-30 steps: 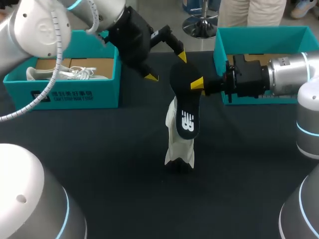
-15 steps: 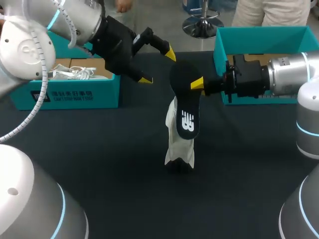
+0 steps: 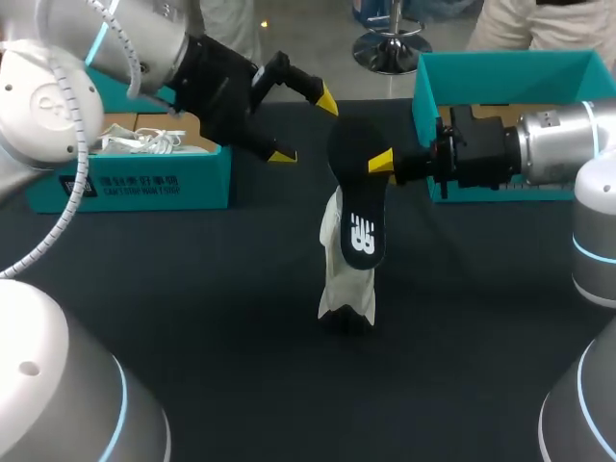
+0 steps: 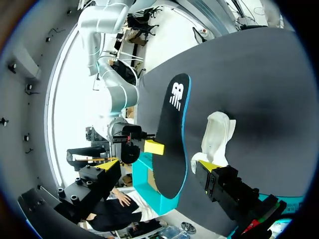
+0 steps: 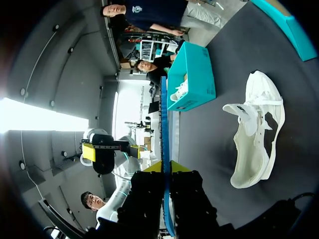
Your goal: Take the shoe out of the shoebox, open the shoe tongue, remove and reinsert the insole, then place the shoe into the shoebox
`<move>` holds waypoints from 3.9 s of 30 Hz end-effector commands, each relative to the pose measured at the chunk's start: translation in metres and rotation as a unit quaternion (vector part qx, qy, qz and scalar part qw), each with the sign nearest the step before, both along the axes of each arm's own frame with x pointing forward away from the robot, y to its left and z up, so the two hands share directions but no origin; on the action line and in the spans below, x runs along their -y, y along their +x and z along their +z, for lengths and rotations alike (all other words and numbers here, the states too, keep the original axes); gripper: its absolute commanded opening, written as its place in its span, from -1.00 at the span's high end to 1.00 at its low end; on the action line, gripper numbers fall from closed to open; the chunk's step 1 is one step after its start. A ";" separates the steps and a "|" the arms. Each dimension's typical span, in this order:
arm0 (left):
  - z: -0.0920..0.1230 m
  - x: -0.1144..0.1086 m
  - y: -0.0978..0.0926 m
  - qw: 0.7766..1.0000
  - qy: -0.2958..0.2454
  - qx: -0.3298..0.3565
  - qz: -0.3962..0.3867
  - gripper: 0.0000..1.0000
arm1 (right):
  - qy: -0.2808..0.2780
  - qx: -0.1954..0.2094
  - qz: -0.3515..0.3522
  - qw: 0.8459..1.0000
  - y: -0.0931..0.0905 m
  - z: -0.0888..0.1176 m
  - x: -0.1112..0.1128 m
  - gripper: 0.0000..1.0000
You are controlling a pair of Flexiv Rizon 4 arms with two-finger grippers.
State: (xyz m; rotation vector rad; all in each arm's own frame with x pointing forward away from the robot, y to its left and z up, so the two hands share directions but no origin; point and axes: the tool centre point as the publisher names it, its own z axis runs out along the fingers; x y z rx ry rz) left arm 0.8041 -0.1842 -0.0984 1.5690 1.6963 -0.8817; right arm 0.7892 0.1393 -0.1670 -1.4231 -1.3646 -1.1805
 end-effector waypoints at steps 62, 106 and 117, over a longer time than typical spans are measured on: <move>-0.069 0.052 0.002 0.956 -0.292 0.032 0.028 0.32 | -0.002 0.000 0.000 1.000 0.000 0.000 -0.001 1.00; -0.075 0.055 0.003 0.959 -0.281 -0.001 0.022 1.00 | -0.050 -0.004 -0.045 0.998 -0.016 -0.001 0.027 -1.00; -0.079 0.050 0.004 0.963 -0.268 -0.015 0.030 1.00 | -0.074 -0.011 -0.063 0.995 -0.019 -0.001 0.031 -1.00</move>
